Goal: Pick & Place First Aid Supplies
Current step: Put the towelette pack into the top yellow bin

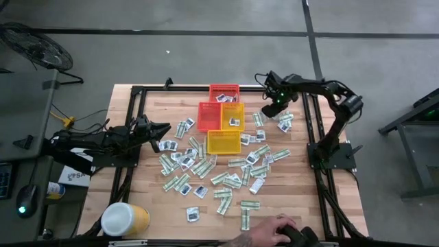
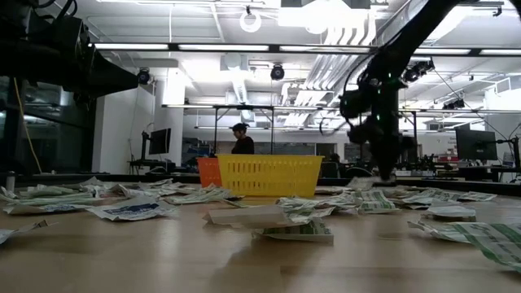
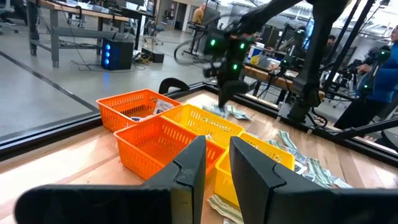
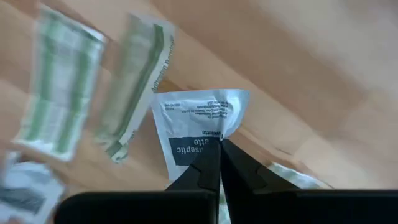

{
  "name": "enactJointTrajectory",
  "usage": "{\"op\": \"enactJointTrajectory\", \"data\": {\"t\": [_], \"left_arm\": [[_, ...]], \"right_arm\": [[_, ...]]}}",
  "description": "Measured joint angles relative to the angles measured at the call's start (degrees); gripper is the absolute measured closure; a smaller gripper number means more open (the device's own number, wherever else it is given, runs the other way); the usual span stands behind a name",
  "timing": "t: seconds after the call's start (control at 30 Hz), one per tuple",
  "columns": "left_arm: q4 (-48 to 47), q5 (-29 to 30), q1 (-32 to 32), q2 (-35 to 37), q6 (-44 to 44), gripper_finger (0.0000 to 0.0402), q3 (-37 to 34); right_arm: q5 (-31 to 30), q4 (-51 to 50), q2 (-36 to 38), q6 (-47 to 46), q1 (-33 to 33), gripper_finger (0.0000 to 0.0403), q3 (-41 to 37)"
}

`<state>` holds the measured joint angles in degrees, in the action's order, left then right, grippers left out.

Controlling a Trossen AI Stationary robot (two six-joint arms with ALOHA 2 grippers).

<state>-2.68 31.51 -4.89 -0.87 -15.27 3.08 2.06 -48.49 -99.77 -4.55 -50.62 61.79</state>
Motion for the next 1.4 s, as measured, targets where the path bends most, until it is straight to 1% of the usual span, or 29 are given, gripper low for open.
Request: {"op": "enactJointTrajectory", "data": {"t": [0.07,0.23,0.37,0.6,0.7,0.83,0.97,1.07,1.23,1.4], "left_arm": [[0.0,0.0,0.0,0.0,0.0,0.0328,0.0],[0.0,0.0,0.0,0.0,0.0,0.0328,0.0],[0.0,0.0,0.0,0.0,0.0,0.0328,0.0],[0.0,0.0,0.0,0.0,0.0,0.0328,0.0],[0.0,0.0,0.0,0.0,0.0,0.0328,0.0],[0.0,0.0,0.0,0.0,0.0,0.0328,0.0],[0.0,0.0,0.0,0.0,0.0,0.0328,0.0],[0.0,0.0,0.0,0.0,0.0,0.0328,0.0],[0.0,0.0,0.0,0.0,0.0,0.0328,0.0],[0.0,0.0,0.0,0.0,0.0,0.0328,0.0]], "right_arm": [[-1.1,-2.0,1.3,0.0,0.5,0.0402,1.3],[-1.3,-6.4,3.9,-1.3,3.0,0.0402,5.4],[-2.3,-11.0,3.9,-2.1,5.1,0.0402,9.1],[-0.1,-9.8,3.6,-3.0,11.6,0.0403,16.0],[0.0,-8.0,2.3,-2.5,14.9,0.0403,18.3],[0.5,-5.2,-0.7,0.6,18.2,0.0403,20.5],[2.9,-3.5,-4.8,2.1,19.8,0.0403,22.5],[3.0,-3.0,-7.9,1.8,20.2,0.0403,24.2],[3.0,-3.0,-11.7,-3.2,20.2,0.0403,26.3],[4.8,-1.3,-12.5,-6.9,20.3,0.0403,26.4]]}}
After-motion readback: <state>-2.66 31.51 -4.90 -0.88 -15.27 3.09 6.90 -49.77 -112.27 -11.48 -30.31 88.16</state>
